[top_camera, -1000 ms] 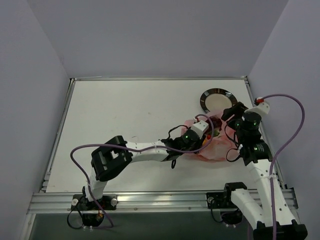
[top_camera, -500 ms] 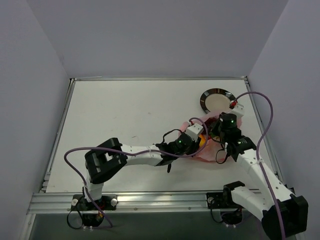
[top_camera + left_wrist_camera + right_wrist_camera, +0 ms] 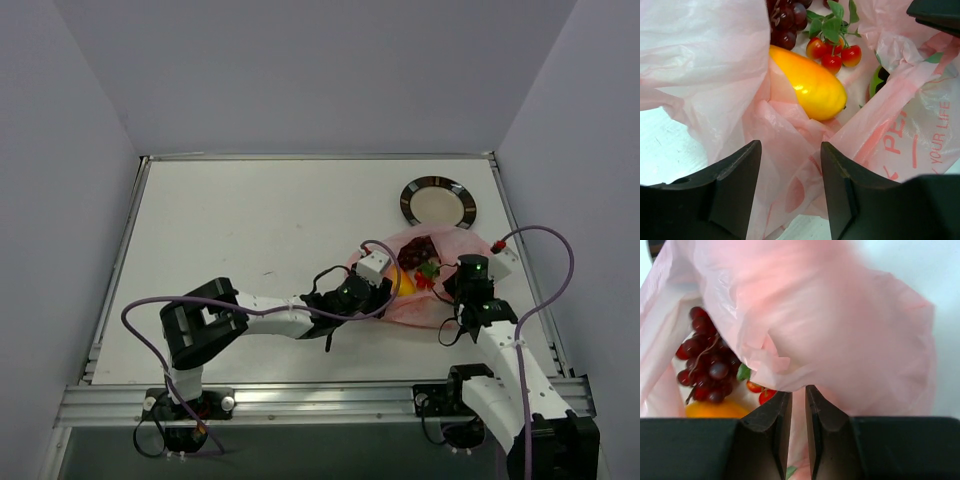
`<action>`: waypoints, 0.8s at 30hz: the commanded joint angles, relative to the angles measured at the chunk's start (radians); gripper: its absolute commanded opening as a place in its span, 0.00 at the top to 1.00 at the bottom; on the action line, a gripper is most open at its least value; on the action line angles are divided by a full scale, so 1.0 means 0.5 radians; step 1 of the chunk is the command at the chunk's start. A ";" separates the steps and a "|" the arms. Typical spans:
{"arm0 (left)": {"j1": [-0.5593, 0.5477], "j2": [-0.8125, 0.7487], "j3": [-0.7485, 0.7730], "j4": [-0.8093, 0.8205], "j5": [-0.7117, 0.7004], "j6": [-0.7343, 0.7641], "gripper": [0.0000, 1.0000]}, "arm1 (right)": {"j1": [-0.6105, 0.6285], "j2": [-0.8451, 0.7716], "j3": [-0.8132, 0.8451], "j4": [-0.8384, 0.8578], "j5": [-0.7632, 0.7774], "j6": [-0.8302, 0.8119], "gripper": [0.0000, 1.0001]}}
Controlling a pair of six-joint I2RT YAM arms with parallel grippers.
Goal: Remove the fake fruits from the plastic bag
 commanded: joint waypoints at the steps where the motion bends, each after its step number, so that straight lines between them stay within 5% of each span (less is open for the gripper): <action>1: -0.011 -0.062 -0.022 0.135 -0.015 -0.075 0.51 | -0.073 0.056 0.021 0.041 -0.160 -0.105 0.85; 8: -0.008 -0.022 -0.062 0.133 -0.034 -0.109 0.51 | 0.298 -0.079 0.206 0.099 -0.397 -0.431 0.65; 16: 0.050 -0.028 -0.086 0.074 -0.101 -0.232 0.59 | 0.399 0.120 0.169 0.366 -0.707 -0.511 0.79; 24: 0.072 -0.074 -0.135 0.095 -0.095 -0.232 0.78 | 0.421 0.568 0.243 0.443 -0.860 -0.606 0.57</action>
